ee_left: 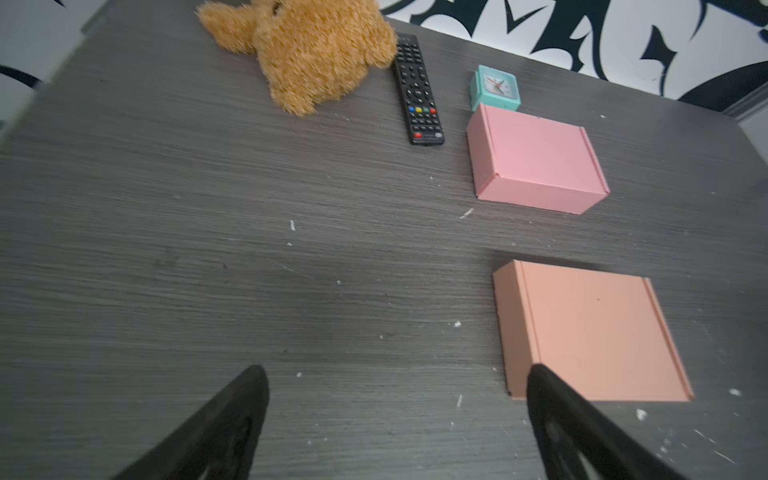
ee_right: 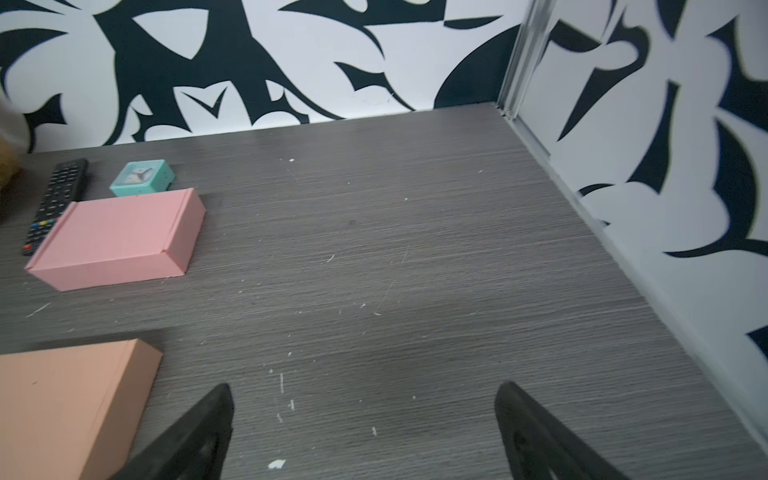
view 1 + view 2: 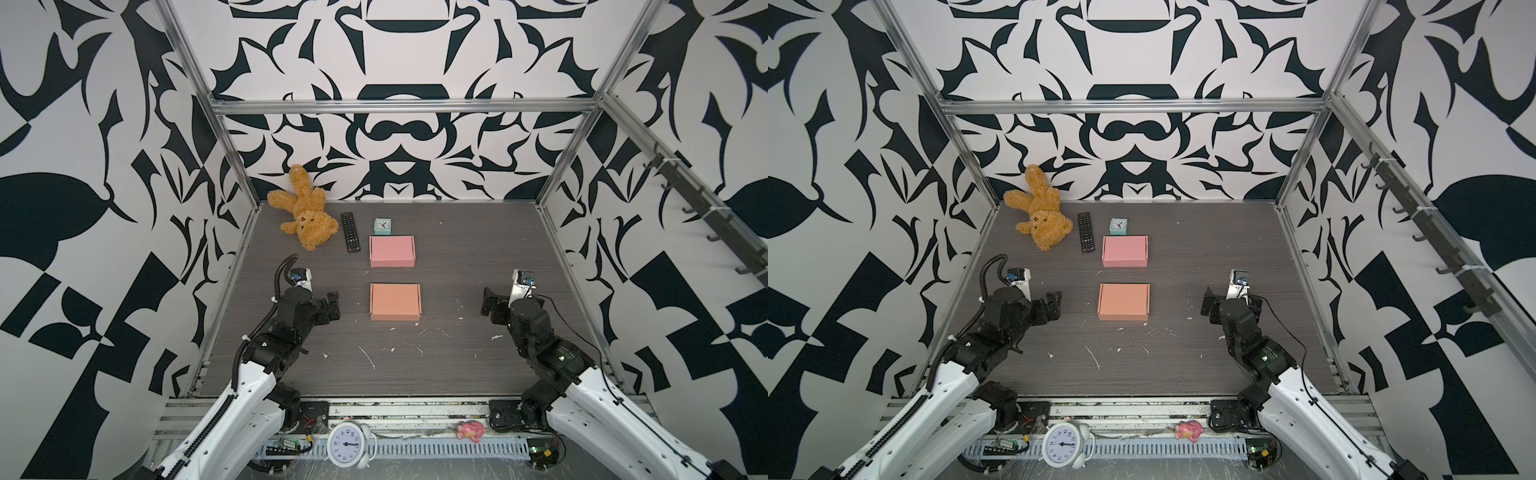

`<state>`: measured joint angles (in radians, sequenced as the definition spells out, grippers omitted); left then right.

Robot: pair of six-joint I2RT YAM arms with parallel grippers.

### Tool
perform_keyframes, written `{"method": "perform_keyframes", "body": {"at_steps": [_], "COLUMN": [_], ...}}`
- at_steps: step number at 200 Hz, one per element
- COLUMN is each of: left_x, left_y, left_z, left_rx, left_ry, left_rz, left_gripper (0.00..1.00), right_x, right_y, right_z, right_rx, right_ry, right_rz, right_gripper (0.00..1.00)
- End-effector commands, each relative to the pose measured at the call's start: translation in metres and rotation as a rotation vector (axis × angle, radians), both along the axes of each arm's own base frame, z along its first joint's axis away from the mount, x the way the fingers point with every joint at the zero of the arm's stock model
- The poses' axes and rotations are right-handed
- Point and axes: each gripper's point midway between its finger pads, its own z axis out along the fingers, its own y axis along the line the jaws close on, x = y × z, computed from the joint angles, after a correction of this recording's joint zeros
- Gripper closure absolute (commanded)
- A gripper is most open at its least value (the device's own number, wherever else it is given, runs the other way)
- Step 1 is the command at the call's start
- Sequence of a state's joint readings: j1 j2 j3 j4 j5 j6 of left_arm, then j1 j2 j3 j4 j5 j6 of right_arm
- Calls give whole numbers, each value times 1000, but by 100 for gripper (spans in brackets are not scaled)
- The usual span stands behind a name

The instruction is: Fold the paper box

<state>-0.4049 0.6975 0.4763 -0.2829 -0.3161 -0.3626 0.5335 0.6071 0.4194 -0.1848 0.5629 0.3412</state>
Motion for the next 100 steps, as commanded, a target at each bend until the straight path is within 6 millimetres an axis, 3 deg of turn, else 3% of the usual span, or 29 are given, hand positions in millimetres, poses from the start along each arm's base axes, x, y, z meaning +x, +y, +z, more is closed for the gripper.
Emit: {"method": "perform_keyframes", "body": {"at_steps": [1,51,100], "left_x": [8,17,17], "left_y": [33,51,57], "left_z": [0,-5,-29], "left_rx": [183,303,352], "left_ry": [-55,-111,-182], "left_rz": [114,192,200], "left_gripper": [1,1,1], "right_x": [4,6,7], "right_y": [-23,-33,-38], "right_z": [14,-2,-29], "right_rx": [-107,-251,-251], "right_ry": [-98,-80,-62], "right_rz": [-107,-115,-107], "right_gripper": [0,0,0]}}
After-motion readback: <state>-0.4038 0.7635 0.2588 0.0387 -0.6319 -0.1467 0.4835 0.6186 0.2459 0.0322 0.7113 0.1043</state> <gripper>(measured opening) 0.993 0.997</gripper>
